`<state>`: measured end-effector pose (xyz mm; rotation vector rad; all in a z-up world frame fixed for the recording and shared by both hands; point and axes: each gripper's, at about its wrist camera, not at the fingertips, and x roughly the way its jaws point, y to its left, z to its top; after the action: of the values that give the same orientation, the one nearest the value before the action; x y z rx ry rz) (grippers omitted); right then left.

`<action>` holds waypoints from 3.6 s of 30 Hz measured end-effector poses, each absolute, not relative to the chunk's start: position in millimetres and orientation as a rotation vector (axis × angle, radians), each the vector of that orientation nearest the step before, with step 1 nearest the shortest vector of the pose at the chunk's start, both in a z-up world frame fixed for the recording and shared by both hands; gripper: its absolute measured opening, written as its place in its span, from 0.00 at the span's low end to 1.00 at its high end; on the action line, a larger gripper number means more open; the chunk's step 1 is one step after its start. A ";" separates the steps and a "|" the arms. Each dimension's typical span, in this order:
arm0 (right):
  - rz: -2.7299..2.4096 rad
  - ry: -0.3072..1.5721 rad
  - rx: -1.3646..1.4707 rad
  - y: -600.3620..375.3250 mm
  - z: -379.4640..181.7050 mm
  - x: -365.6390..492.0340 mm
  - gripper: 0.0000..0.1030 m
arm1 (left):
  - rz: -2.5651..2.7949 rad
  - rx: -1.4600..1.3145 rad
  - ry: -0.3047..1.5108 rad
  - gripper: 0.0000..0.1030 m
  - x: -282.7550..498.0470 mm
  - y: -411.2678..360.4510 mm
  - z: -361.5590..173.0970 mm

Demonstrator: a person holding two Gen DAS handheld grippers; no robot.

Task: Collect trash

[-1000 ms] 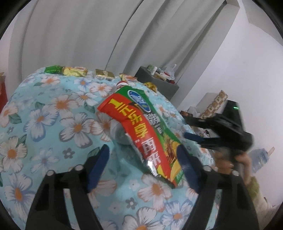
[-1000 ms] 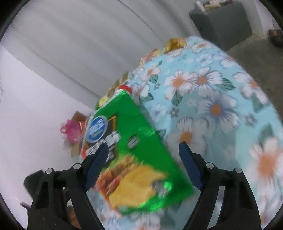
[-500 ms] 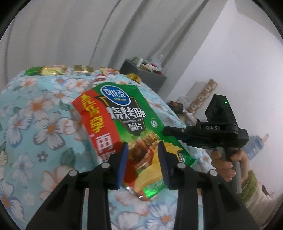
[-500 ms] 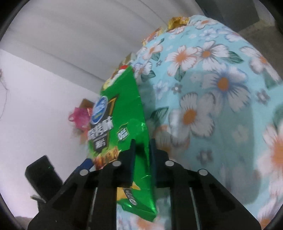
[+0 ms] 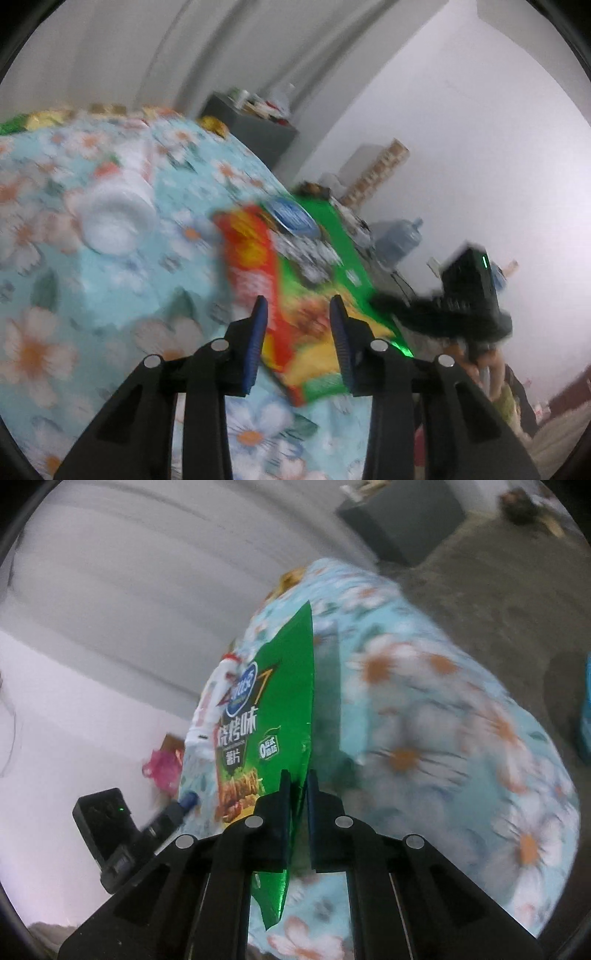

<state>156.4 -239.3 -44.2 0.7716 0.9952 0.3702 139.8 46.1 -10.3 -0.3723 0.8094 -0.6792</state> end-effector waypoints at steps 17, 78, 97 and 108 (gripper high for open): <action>0.385 1.020 0.805 -230.8 -56.3 169.1 0.08 | -0.236 -0.349 0.935 0.74 255.7 92.8 -46.2; 0.233 0.940 0.657 -216.8 -2.0 148.6 0.47 | -0.549 -0.320 0.990 0.73 91.4 65.3 -17.4; 0.493 1.287 0.557 -54.5 -36.3 209.0 0.63 | -0.691 -0.408 1.006 0.72 57.2 76.1 -26.0; 0.501 1.278 0.711 -68.4 -53.6 208.4 0.61 | -0.732 -0.383 1.008 0.72 51.5 74.2 -24.9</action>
<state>208.4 -68.4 -53.6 0.7115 1.2775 0.5012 51.5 74.2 -24.9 -0.3832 1.0082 -0.7319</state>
